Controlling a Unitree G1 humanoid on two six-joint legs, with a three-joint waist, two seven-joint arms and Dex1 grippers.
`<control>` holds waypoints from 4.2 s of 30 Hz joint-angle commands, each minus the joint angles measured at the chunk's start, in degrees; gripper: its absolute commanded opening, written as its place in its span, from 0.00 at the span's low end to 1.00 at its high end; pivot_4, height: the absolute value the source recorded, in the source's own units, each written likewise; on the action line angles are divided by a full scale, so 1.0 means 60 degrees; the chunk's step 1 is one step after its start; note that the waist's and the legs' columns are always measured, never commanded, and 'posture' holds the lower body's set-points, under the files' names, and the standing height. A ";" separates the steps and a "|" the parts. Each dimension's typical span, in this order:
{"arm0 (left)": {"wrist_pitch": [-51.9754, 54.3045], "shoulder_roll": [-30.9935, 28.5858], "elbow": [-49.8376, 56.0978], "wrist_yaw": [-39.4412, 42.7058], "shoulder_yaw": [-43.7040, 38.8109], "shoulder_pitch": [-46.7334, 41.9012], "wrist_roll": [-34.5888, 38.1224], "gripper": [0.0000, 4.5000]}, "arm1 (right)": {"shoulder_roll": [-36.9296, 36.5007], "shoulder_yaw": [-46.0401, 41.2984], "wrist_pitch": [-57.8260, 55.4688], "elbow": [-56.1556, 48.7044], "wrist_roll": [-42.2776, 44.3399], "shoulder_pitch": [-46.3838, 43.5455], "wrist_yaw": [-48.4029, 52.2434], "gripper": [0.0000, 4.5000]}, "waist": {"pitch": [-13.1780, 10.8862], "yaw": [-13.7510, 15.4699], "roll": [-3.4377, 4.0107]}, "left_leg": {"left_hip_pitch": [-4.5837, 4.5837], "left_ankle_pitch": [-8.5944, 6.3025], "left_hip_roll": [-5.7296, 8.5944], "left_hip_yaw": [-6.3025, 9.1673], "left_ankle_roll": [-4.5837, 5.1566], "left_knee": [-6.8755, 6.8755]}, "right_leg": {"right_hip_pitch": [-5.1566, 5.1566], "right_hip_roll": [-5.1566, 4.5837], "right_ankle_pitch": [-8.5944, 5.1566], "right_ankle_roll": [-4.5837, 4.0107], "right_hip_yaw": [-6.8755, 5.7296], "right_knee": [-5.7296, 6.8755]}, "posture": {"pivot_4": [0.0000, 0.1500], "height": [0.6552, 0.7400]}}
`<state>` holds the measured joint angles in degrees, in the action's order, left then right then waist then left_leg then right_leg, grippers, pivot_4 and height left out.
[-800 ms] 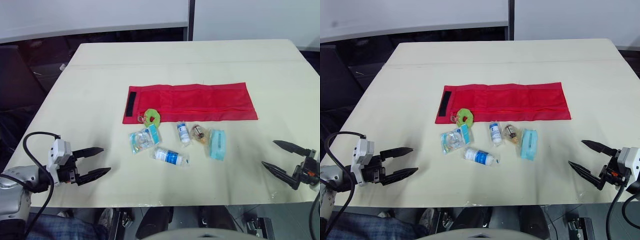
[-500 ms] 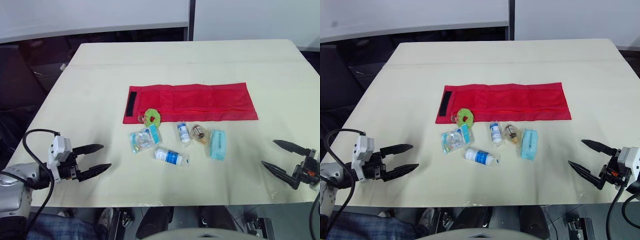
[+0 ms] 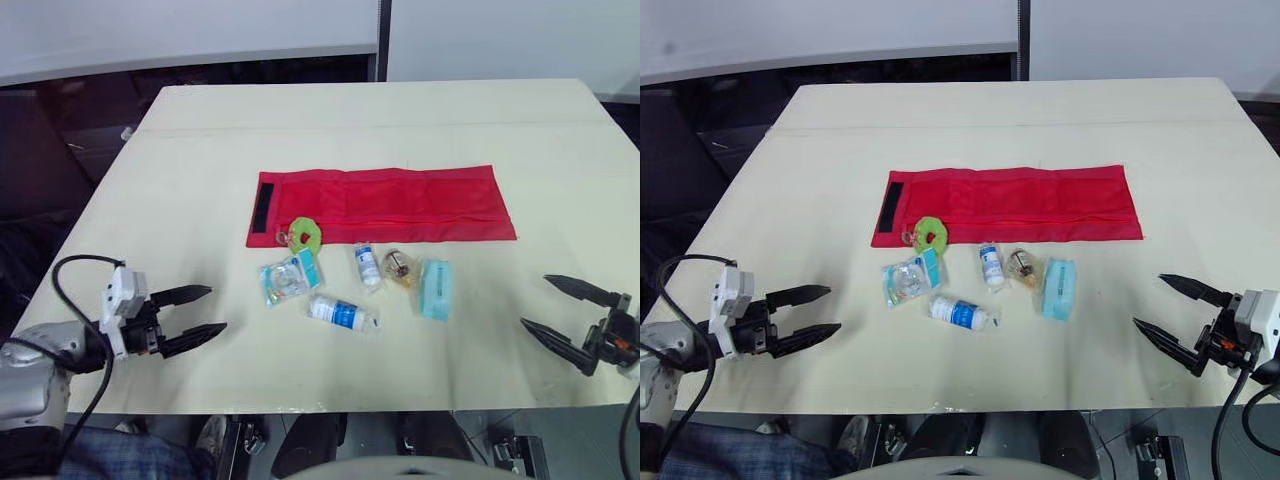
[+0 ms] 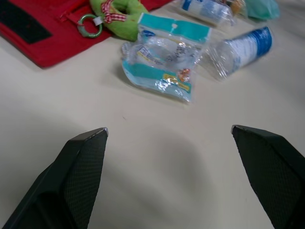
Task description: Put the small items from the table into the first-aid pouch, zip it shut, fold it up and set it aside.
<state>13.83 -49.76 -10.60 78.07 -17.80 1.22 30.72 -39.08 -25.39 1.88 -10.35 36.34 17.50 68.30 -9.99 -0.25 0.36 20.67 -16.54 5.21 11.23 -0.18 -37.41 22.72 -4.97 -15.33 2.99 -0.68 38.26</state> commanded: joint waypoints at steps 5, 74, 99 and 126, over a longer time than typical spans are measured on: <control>0.1800 0.0049 0.0384 -0.0680 0.0910 -0.1732 0.0082 0.98 | 0.0036 0.0400 -0.0775 -0.1536 0.0558 -0.0296 -0.0446 1.00 | 0.0007 -0.0075 -0.0013 | -0.0005 0.0015 0.0000 -0.0014 -0.0026 -0.0003 | 0.0000 0.0003 0.0007 0.0000 0.0014 0.0005 | 1.00 0.96; 0.7636 0.6603 0.5802 -0.9737 0.1872 -0.4021 0.3444 0.00 | 0.3738 0.3908 -0.8643 -0.4691 0.5604 -0.5327 -1.3298 0.45 | 0.0027 -0.0069 -0.0100 | 0.0037 0.0016 -0.0010 -0.0136 -0.0027 -0.0118 | 0.0087 0.0082 0.0024 0.0024 0.0149 0.0106 | 1.00 0.96; 0.4532 0.2992 0.2497 -0.7016 0.1998 -0.5302 0.0887 0.99 | 0.2257 0.2789 -0.8467 -0.4357 0.5744 -0.4802 -1.2429 0.00 | 0.0025 -0.0074 -0.0100 | 0.0046 0.0010 -0.0078 -0.0241 -0.0019 -0.0102 | 0.0143 0.0159 0.0064 0.0026 0.0254 0.0100 | 1.00 0.96; -0.2956 0.1381 -0.4831 -0.3460 0.4429 -0.7343 -0.4931 0.99 | 0.2682 0.3267 -0.8185 -0.4617 0.5032 -0.4721 -1.2520 0.00 | 0.0029 -0.0282 -0.0119 | 0.0232 -0.0001 -0.0071 -0.0252 0.0005 -0.0149 | 0.0331 0.0138 0.0123 0.0035 0.0260 0.0110 | 1.00 0.96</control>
<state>-3.39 -41.21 -39.97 55.42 9.03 -43.18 1.27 -23.05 -5.40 -48.43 -35.53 66.45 -10.26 -7.31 -9.82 -1.94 -0.36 22.05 -16.55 4.79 9.70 -0.15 -38.32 24.70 -4.12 -14.56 3.22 0.87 38.92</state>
